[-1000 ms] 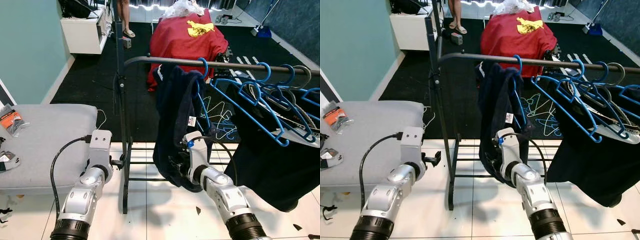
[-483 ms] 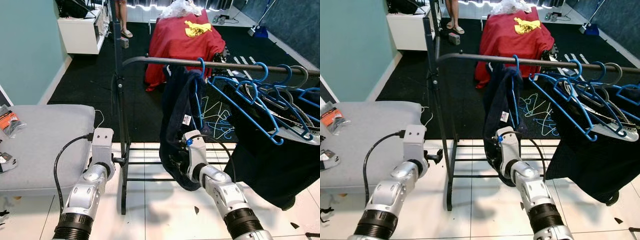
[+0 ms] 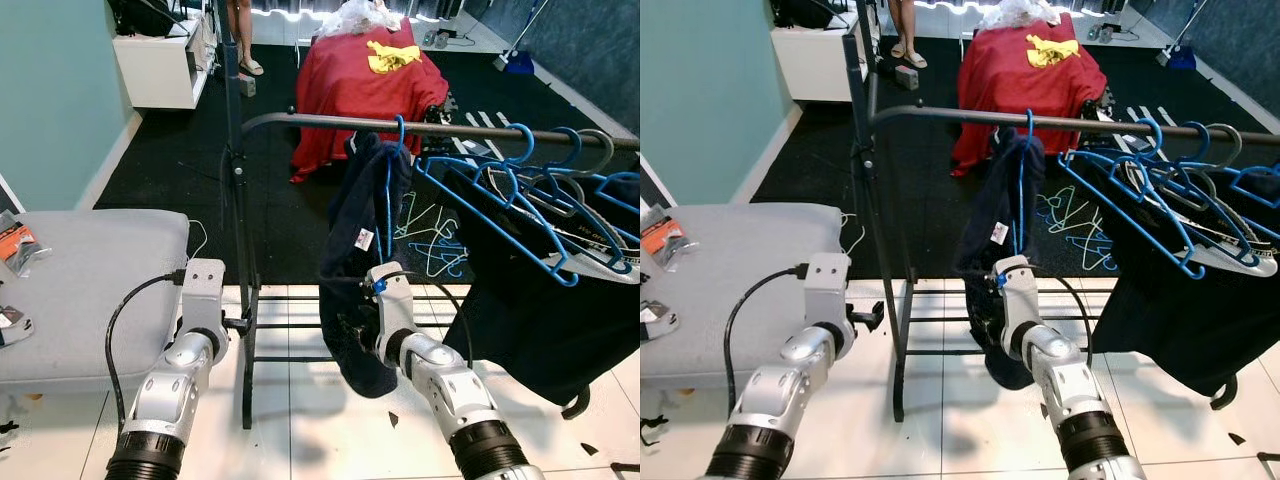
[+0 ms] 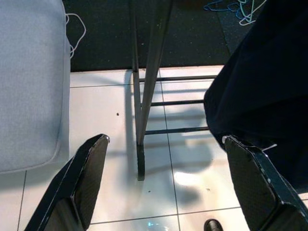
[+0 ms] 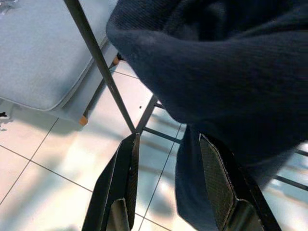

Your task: Hang hanger

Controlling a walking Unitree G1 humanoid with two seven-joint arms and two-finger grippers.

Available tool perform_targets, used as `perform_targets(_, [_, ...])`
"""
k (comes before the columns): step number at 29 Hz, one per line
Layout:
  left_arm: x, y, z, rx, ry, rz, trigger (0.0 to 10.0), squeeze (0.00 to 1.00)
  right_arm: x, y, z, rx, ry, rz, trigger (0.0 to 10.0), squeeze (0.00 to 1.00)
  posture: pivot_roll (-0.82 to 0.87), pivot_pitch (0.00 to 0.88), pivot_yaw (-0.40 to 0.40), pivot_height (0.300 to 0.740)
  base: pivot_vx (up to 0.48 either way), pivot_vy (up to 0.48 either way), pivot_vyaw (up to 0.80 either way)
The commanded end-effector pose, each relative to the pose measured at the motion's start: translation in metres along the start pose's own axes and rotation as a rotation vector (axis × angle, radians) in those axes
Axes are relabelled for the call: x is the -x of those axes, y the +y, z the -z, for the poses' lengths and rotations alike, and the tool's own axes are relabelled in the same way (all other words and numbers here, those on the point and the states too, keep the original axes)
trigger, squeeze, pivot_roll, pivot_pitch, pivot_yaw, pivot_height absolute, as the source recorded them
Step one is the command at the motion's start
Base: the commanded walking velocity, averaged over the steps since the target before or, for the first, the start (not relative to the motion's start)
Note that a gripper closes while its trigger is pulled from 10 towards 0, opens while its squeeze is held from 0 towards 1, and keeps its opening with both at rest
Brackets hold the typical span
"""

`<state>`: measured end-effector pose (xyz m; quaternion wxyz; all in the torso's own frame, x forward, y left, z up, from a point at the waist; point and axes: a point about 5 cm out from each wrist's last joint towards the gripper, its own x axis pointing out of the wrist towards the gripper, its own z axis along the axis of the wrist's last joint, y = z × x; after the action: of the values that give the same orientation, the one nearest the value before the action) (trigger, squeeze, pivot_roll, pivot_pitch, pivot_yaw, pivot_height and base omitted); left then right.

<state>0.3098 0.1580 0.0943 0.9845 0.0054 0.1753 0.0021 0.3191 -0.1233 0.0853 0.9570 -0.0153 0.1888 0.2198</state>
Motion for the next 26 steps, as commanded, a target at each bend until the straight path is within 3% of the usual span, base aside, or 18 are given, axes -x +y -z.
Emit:
perform_targets(1, [0.003,-0.002,0.005,0.018,0.020,0.009,10.0,0.00,0.001,0.004,0.002,0.001,0.012,-0.019,10.0,0.00,-0.06,0.136,-0.056,0.740,0.000,0.000,0.00])
perform_targets(8, [0.004,0.001,0.002,0.033,-0.002,-0.008,10.0,0.00,-0.002,0.003,0.006,0.014,-0.006,0.014,10.0,0.00,-0.04,0.130,-0.086,0.740,0.000,0.000,0.00])
perform_targets(10, [0.006,0.005,0.002,0.043,-0.021,-0.008,10.0,0.00,-0.003,0.006,0.008,0.104,-0.001,0.013,10.0,0.00,-0.03,0.130,-0.092,0.740,0.000,0.000,0.00])
perform_targets(12, [0.006,0.006,0.002,0.048,-0.025,-0.008,10.0,0.00,-0.003,0.008,0.009,0.132,0.000,0.012,10.0,0.00,-0.03,0.129,-0.092,0.740,0.000,0.000,0.00])
perform_targets(13, [0.008,0.009,0.001,0.071,-0.041,-0.021,10.0,0.00,-0.003,0.008,0.005,0.148,-0.030,0.024,10.0,0.00,-0.03,0.126,-0.087,0.740,0.000,0.000,0.00])
perform_targets(15, [0.019,0.019,-0.004,0.064,-0.089,-0.071,10.0,0.00,0.005,0.016,-0.020,0.144,-0.196,0.007,10.0,0.00,-0.04,0.142,-0.067,0.740,0.000,0.000,0.00])
perform_targets(17, [0.019,0.019,-0.004,0.064,-0.089,-0.071,10.0,0.00,0.005,0.016,-0.020,0.144,-0.196,0.007,10.0,0.00,-0.04,0.142,-0.067,0.740,0.000,0.000,0.00])
perform_targets(21, [0.031,0.024,-0.018,0.062,-0.172,-0.079,10.0,0.00,0.020,0.025,-0.044,0.151,-0.359,-0.017,10.0,0.00,-0.05,0.162,-0.036,0.740,0.000,0.000,0.00])
perform_targets(26, [0.037,0.023,-0.032,0.059,-0.225,-0.075,10.0,0.00,0.030,0.022,-0.058,0.130,-0.446,0.014,10.0,0.00,-0.04,0.192,-0.036,0.740,0.000,0.000,0.00])
